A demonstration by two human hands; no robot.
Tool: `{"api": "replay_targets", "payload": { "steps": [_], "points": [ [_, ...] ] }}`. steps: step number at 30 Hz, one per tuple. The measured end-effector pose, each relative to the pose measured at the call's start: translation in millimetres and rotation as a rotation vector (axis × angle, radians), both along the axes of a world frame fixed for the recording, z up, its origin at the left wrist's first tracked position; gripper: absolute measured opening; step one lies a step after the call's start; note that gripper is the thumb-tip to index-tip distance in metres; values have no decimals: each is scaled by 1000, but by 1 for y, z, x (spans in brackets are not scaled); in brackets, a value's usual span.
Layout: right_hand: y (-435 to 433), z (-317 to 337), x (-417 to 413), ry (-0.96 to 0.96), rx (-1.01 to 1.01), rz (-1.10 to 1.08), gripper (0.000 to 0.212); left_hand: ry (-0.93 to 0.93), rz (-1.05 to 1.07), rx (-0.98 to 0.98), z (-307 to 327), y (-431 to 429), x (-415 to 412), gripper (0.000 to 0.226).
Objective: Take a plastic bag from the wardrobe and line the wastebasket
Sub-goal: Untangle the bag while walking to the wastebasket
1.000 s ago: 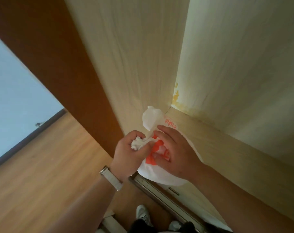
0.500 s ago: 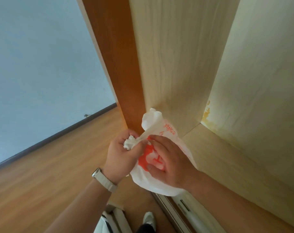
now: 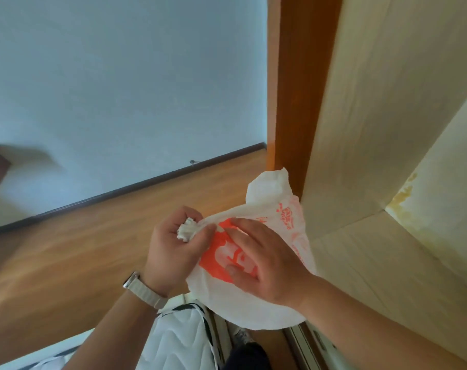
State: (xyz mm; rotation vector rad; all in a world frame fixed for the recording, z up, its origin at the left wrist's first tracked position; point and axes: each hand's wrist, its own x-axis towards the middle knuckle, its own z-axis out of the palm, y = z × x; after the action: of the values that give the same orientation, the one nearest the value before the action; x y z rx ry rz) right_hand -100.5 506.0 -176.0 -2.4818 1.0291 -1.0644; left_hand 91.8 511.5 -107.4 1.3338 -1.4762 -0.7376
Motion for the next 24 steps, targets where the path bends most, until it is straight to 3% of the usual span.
{"api": "replay_targets", "payload": {
  "steps": [17,24],
  "points": [
    [-183,-8,213,98,55,309,59,85,329,-39,-23,-130,209,19],
    [-218,2,284,102,56,461,59,140,512,-46,-19,-145,272,18]
  ]
}}
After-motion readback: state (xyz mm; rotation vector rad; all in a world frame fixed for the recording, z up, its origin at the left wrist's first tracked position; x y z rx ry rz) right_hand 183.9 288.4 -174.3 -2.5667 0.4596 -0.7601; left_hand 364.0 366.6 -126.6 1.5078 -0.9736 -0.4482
